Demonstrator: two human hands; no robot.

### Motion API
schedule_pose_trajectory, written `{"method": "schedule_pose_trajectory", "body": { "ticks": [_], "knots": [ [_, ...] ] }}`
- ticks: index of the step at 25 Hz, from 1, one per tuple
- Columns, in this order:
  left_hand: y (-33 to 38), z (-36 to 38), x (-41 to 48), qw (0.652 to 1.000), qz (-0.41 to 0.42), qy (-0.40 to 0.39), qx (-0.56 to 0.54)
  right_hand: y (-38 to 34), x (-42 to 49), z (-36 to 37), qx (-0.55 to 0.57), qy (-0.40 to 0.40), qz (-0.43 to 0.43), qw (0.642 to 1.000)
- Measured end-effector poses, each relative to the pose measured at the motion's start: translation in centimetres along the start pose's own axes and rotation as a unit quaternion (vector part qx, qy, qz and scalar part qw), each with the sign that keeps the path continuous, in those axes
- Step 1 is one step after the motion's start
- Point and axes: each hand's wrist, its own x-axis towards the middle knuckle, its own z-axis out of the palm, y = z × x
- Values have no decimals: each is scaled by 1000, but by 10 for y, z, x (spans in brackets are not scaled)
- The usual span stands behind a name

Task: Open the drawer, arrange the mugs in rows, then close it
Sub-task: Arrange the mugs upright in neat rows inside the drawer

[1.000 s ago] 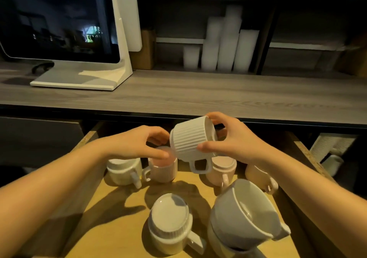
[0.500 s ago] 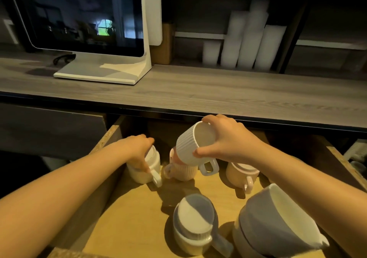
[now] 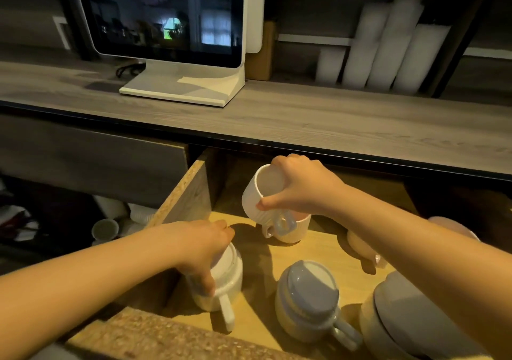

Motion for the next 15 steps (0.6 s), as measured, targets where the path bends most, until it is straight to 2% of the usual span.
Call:
{"method": "schedule_pose_trajectory", "body": {
  "ticks": [4, 7, 10, 15],
  "knots": [
    [-12, -17, -10, 995, 10, -23, -92, -13, 15, 17, 16, 6, 1, 1000],
    [-30, -39, -10, 981, -35, 68, -180, -22, 25, 33, 27, 8, 4, 1000],
    [-39, -47, 1, 971, -70, 122, -193, -27, 38, 49, 18, 5, 5, 1000],
    [-45, -47, 31, 973, -72, 115, -189, -27, 57, 70, -11, -24, 21, 999]
  ]
}}
